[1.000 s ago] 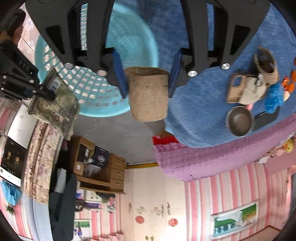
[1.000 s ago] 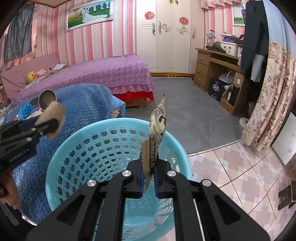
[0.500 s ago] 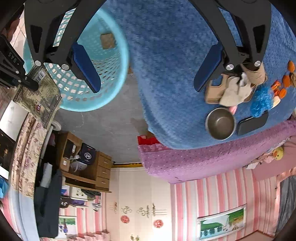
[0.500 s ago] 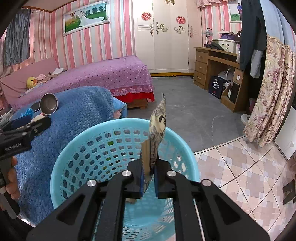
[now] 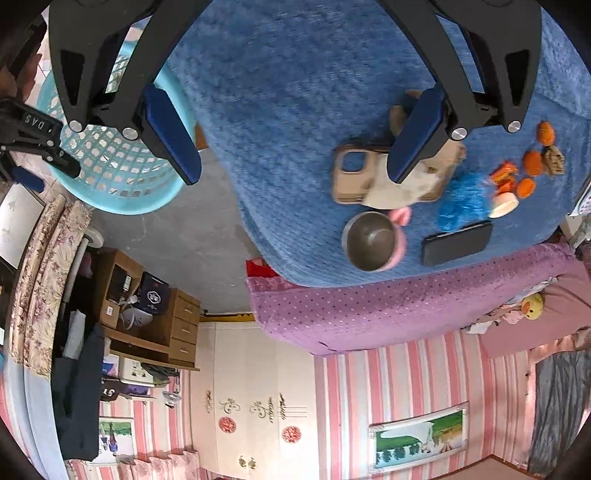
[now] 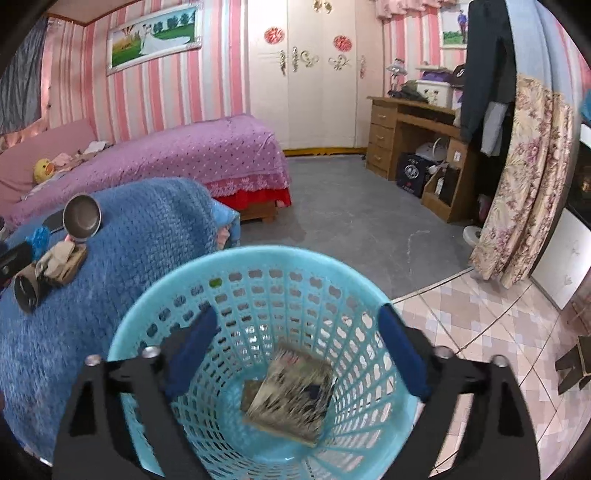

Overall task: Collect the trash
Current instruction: 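Carry the tube and wrapper over the blue basket and open both grippers, then move the left gripper to the orange peel and grasp it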

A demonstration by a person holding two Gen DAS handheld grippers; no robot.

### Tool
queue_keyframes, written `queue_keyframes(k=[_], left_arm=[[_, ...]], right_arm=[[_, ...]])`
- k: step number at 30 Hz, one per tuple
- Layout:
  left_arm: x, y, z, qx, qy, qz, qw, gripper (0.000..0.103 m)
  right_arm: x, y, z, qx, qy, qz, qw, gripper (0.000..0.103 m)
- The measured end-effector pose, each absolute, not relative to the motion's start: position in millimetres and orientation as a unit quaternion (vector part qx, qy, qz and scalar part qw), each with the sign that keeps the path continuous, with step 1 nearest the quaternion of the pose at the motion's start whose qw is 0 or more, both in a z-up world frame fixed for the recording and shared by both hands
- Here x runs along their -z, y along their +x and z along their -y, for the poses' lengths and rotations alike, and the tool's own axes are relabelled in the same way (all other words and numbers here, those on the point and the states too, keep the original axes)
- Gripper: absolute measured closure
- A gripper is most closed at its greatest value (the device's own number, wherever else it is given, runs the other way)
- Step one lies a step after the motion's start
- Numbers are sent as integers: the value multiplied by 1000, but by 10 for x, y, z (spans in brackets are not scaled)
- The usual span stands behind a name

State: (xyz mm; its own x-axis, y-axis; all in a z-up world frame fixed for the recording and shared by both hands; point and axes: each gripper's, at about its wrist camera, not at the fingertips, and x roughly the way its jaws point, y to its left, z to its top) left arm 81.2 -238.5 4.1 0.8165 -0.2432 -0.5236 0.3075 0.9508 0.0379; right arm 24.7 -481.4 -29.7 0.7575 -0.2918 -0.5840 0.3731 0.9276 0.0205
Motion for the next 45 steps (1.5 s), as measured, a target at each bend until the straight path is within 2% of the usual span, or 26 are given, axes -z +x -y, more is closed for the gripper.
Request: queue_keyframes(k=[6, 19, 28, 45], left_arm=[[-109, 805, 1987, 121, 63, -260, 956, 6], [-48, 848, 833, 47, 76, -243, 966, 6], [229, 1071, 175, 11, 48, -277, 960, 6], [489, 1425, -647, -19, 11, -338, 941, 6]], right_arm=[[129, 309, 4586, 198, 70, -276, 938, 5], [-30, 579, 3715, 152, 36, -244, 957, 5], [2, 739, 3170, 114, -1, -249, 962, 5], [88, 939, 3023, 154, 12, -271, 950, 5]])
